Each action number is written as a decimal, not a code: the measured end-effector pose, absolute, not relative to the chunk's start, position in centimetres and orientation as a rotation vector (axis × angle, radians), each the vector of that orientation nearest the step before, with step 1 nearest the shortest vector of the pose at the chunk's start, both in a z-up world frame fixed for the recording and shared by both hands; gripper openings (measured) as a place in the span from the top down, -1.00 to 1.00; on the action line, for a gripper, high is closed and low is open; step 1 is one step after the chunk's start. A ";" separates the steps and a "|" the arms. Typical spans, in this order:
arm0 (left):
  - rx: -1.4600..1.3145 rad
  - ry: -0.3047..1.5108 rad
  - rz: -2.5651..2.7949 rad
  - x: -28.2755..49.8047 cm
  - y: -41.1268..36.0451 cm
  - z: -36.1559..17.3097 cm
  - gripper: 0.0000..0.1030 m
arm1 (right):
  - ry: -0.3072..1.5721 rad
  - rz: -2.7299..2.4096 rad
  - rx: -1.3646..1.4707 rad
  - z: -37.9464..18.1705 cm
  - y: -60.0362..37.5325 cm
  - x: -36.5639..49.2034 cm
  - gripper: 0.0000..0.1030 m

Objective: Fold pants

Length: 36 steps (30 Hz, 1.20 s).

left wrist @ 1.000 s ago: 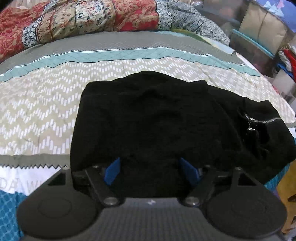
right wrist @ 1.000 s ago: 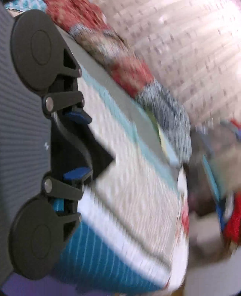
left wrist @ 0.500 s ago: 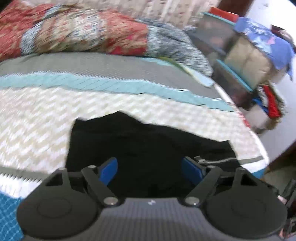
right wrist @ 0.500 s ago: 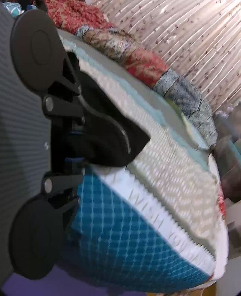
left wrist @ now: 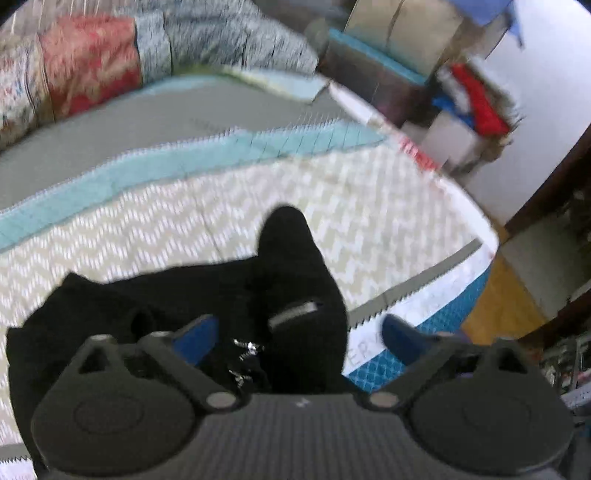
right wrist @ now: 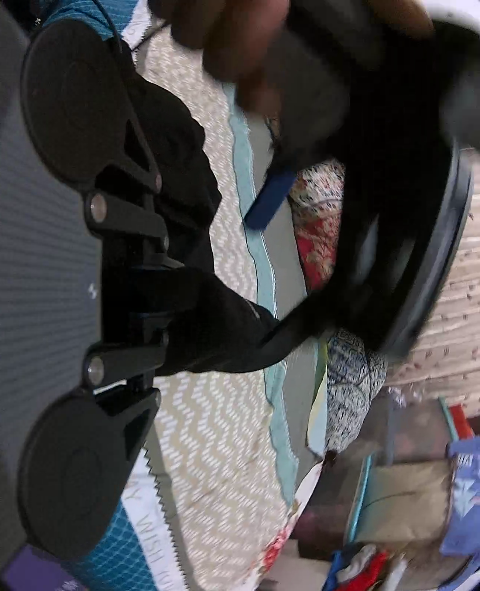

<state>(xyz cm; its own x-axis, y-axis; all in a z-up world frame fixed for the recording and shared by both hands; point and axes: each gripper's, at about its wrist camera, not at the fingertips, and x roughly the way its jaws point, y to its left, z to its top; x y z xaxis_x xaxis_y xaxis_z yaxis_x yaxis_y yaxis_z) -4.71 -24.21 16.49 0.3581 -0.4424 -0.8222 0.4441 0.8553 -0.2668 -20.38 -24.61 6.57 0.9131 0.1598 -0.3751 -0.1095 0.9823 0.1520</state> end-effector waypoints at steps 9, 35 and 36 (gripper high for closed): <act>-0.102 0.941 -0.544 -6.6 -14.5 19.9 0.73 | 0.276 0.256 0.039 9.6 -18.8 -20.8 0.59; -0.580 1.038 -0.236 -9.6 4.3 8.2 -0.45 | 0.330 0.487 0.014 8.4 -17.0 -23.5 -0.07; -0.593 1.033 -0.251 -10.2 4.2 8.4 -0.48 | 0.332 0.479 -0.005 8.2 -17.3 -23.7 -0.07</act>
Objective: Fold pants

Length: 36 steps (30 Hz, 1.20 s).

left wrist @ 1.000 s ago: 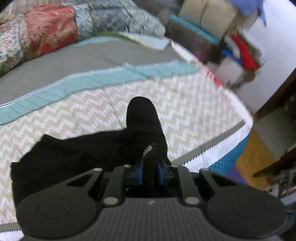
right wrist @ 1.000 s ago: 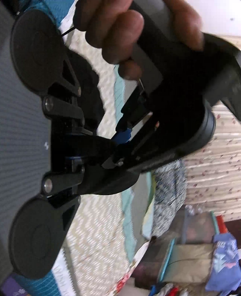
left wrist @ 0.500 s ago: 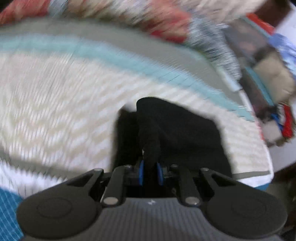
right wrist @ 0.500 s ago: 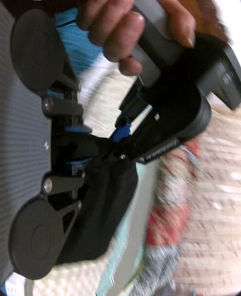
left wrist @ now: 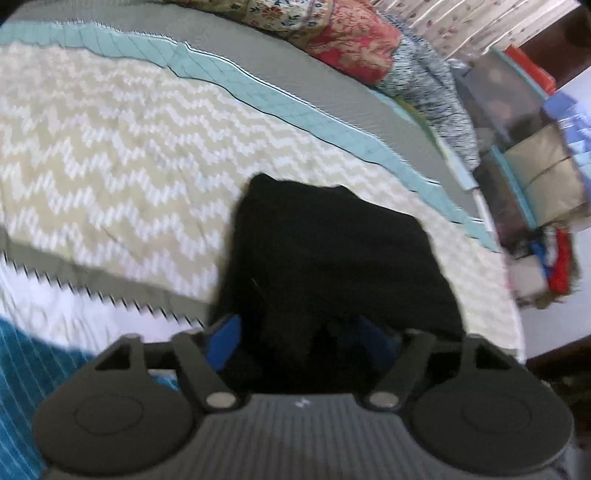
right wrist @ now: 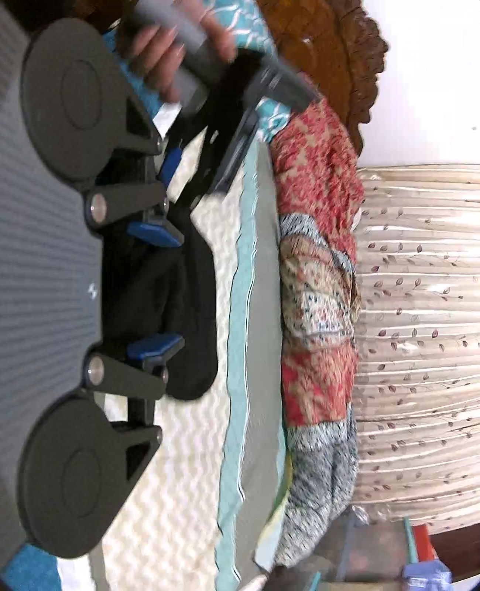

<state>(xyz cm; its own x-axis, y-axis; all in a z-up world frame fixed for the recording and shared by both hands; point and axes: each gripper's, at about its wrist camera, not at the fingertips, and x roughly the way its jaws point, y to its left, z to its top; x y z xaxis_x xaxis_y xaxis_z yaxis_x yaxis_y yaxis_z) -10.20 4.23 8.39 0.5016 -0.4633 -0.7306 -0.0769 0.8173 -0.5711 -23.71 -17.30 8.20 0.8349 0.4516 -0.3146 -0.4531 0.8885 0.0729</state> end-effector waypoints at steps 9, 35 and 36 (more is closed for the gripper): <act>-0.549 1.092 -0.257 -12.1 2.6 8.0 0.65 | 0.402 0.498 -0.121 5.4 -15.5 -21.4 0.57; -0.415 0.871 -0.206 -16.1 4.8 13.1 0.08 | 0.536 0.558 0.130 7.6 -20.5 -20.1 0.46; -0.406 0.860 -0.238 -15.7 4.0 13.4 0.08 | 0.539 0.523 0.139 7.7 -20.7 -19.0 0.41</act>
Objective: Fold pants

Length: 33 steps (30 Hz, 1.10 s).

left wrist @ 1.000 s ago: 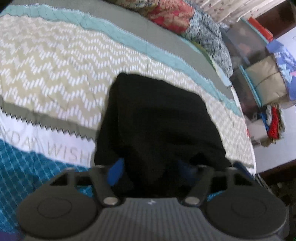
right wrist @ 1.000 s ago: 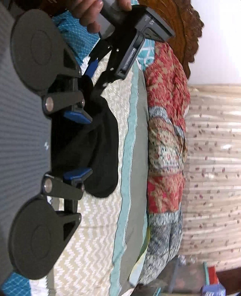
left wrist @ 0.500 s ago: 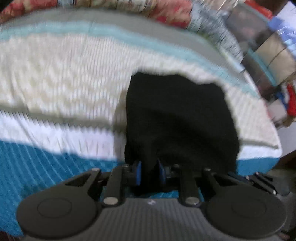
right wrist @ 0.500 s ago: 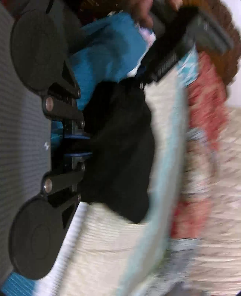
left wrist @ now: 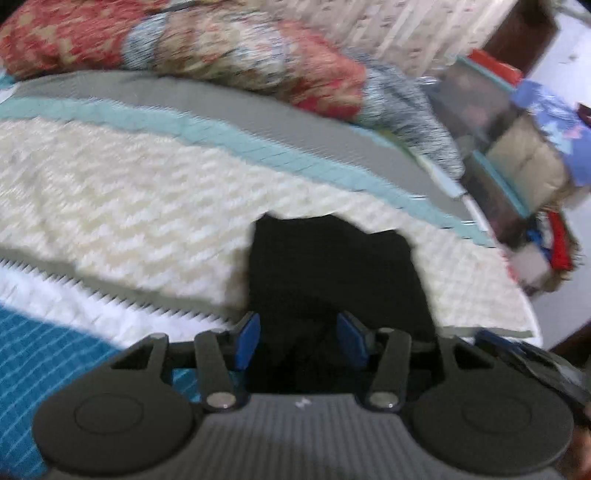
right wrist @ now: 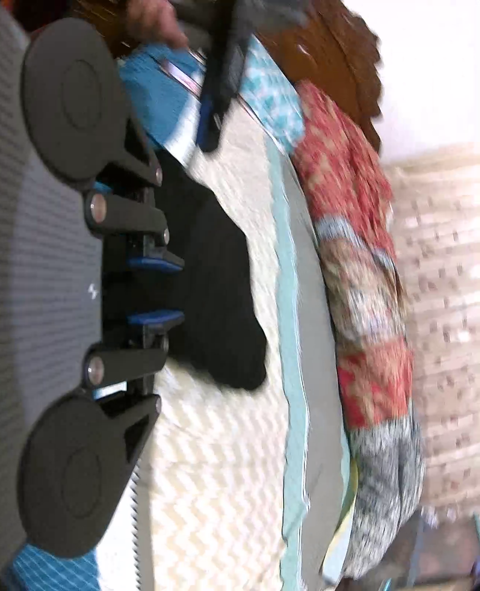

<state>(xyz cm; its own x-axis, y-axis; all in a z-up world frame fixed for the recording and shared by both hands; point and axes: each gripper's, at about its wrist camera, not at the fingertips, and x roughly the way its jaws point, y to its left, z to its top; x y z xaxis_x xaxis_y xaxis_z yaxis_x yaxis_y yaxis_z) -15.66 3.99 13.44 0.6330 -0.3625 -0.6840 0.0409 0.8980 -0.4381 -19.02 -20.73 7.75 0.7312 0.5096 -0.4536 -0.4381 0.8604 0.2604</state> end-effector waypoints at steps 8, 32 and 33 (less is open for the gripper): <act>-0.171 0.914 -0.342 -13.3 -3.3 10.4 0.08 | 0.692 0.404 0.387 5.1 -21.2 -6.9 -0.17; -0.223 1.007 -0.247 -11.8 -3.3 9.2 -0.14 | 0.662 0.318 0.544 4.7 -23.6 -6.0 0.04; -0.225 1.005 -0.243 -11.9 -3.2 9.4 -0.15 | 0.647 0.335 0.552 4.9 -23.9 -7.3 0.04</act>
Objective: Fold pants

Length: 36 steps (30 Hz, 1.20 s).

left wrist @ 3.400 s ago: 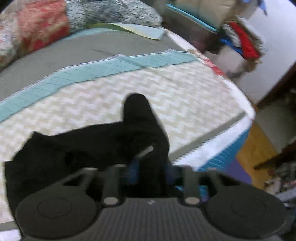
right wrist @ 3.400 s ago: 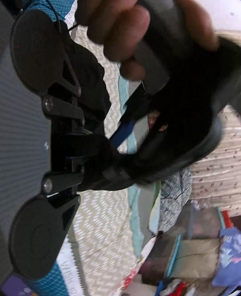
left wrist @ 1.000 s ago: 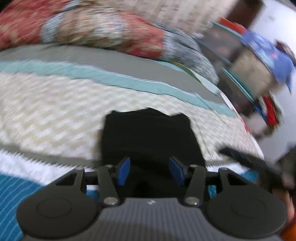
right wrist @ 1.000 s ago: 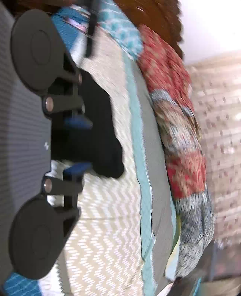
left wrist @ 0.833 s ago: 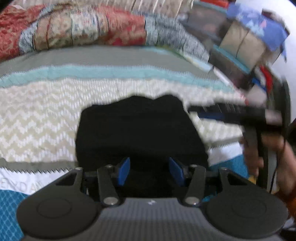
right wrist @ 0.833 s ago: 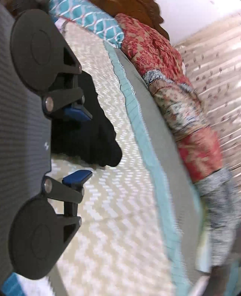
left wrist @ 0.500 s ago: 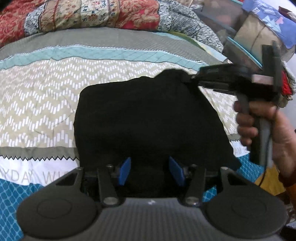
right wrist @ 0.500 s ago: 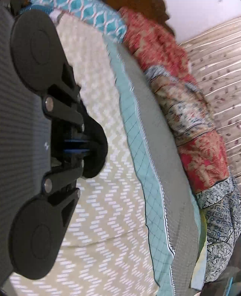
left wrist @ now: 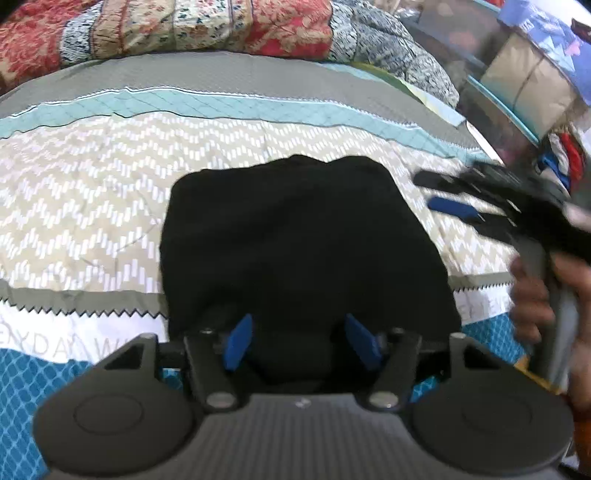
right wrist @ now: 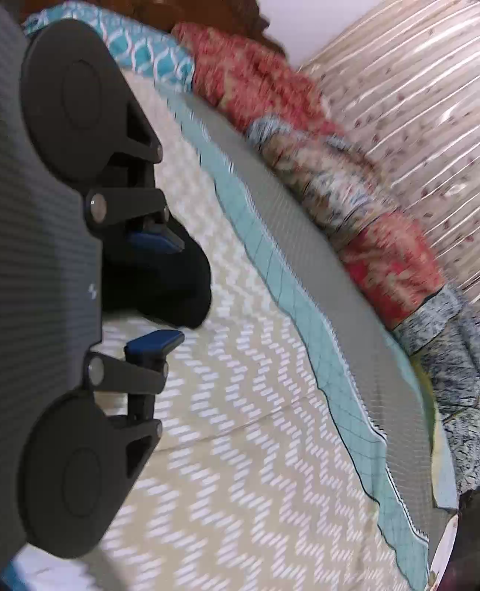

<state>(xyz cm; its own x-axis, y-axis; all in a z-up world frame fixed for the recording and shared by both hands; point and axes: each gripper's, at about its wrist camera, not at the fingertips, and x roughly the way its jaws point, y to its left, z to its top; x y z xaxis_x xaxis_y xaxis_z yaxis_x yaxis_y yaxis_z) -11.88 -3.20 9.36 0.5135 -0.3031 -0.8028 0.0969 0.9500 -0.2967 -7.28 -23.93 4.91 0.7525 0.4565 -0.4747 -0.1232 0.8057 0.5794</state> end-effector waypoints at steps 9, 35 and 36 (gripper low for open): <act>-0.194 1.017 -0.181 -12.8 -2.7 10.1 -0.15 | 0.693 0.366 0.489 2.3 -21.7 -12.1 0.05; -0.152 1.025 -0.160 -13.2 -3.0 10.0 -0.19 | 0.749 0.336 0.671 1.0 -24.5 -14.9 -0.23; -0.154 1.023 -0.162 -13.3 -2.9 10.1 -0.20 | 0.753 0.342 0.679 1.0 -24.5 -15.0 -0.25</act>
<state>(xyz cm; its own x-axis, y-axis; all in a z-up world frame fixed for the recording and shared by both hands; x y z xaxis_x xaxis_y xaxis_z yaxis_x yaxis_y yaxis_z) -13.27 -2.86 10.11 0.5107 -0.2056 -0.8348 0.0620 0.9773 -0.2027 -14.99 -24.53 0.96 0.6893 0.5129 -0.5117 -0.0486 0.7375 0.6736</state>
